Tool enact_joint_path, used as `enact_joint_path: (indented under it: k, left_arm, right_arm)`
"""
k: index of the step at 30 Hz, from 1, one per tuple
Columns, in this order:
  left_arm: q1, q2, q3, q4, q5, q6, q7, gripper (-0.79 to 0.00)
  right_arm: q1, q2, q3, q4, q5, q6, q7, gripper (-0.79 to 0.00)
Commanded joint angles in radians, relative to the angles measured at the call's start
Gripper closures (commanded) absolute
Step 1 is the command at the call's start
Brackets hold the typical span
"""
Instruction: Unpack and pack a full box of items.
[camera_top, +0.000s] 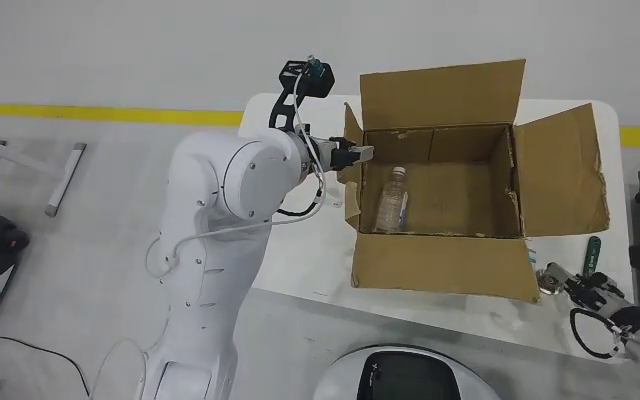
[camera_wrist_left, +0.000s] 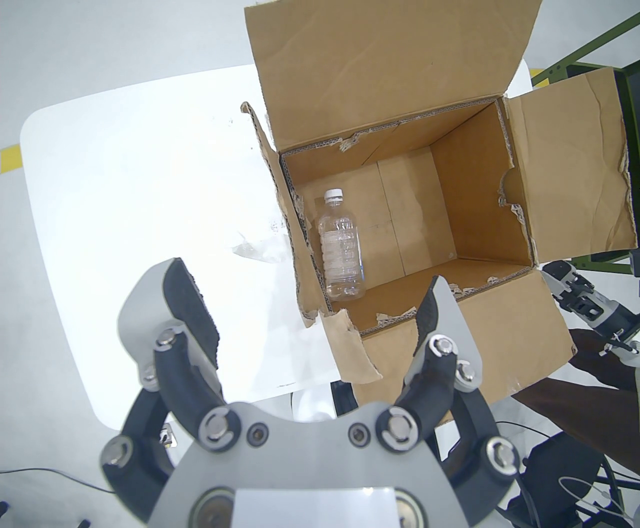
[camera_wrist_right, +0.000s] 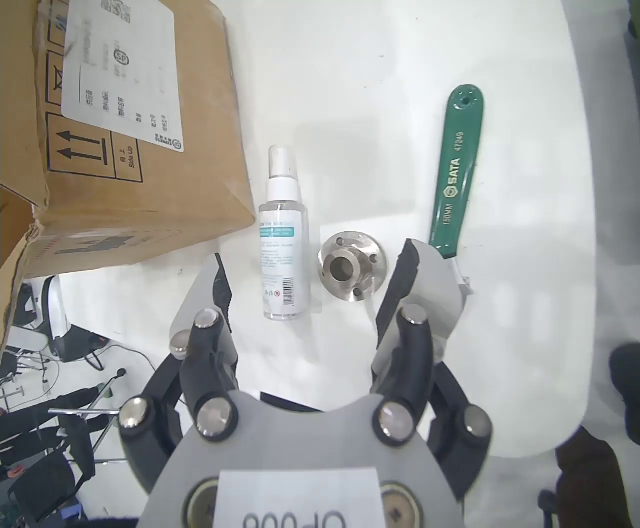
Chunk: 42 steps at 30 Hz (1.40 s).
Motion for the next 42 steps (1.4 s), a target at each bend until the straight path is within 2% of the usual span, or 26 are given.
enact_joint_path:
  k: [1, 19, 31, 42]
  left_arm:
    - [0.000, 0.000, 0.000, 0.000, 0.000, 0.000, 0.000, -0.785]
    - [0.000, 0.000, 0.000, 0.000, 0.000, 0.000, 0.000, -0.785]
    - [0.000, 0.000, 0.000, 0.000, 0.000, 0.000, 0.000, -0.785]
    - [0.000, 0.000, 0.000, 0.000, 0.000, 0.000, 0.000, -0.785]
  right_arm:
    - [0.011, 0.002, -0.019, 0.004, -0.018, 0.000, -0.002, -0.379]
    - [0.127, 0.012, -0.221, 0.073, -0.252, 0.078, -0.052, -0.366]
    - [0.115, 0.008, -0.213, 0.102, -0.132, 0.090, -0.105, -0.376]
    - [0.118, 0.014, -0.240, 0.094, -0.205, 0.099, -0.089, -0.379]
